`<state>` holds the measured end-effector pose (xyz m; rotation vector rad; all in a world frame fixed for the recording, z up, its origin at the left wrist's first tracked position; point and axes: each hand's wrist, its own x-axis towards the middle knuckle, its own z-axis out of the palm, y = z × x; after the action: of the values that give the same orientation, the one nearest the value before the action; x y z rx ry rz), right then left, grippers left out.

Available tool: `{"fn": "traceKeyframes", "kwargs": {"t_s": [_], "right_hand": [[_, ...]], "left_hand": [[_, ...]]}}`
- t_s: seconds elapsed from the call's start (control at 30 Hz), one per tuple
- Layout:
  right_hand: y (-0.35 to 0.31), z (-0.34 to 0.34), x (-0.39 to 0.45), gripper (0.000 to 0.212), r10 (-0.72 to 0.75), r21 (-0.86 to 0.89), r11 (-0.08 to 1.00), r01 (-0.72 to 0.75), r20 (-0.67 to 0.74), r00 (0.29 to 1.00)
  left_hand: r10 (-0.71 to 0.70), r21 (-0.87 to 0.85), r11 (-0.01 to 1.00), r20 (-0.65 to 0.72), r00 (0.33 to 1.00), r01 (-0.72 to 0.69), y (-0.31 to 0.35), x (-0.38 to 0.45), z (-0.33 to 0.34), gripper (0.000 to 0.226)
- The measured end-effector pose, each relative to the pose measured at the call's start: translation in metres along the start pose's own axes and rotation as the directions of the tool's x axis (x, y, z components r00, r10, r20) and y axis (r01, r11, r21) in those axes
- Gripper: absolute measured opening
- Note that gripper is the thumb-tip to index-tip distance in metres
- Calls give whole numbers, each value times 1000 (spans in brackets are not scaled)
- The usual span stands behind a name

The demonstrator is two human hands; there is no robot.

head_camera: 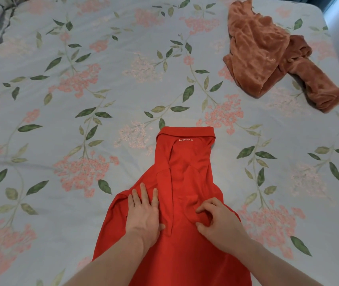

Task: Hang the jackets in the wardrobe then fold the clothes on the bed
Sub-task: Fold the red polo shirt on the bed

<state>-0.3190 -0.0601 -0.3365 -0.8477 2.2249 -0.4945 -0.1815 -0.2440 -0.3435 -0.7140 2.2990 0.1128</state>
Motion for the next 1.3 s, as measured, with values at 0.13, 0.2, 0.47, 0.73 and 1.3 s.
{"fn": "traceKeyframes", "kwargs": {"t_s": [0.13,0.2,0.47,0.73,1.3], "right_hand": [[-12,-14,20,14,93,151,987,-64,-195,976],[-21,-27,38,7,198,285,952,-111,-296,935],[-44,-77,133,89,488,646,713,-271,-180,854],[-58,-82,157,66,547,849,452,-275,-20,837],[-50,-96,52,24,58,446,887,116,-358,932]], "left_hand": [[34,15,999,42,999,-34,-6,-1,-15,109],[65,-30,998,44,997,-64,-18,6,-38,95],[-236,-881,469,-62,970,58,-50,93,-138,45],[-179,-994,0,107,978,109,-21,118,-144,41],[-221,-922,266,-343,913,-282,-55,21,-122,22]]}}
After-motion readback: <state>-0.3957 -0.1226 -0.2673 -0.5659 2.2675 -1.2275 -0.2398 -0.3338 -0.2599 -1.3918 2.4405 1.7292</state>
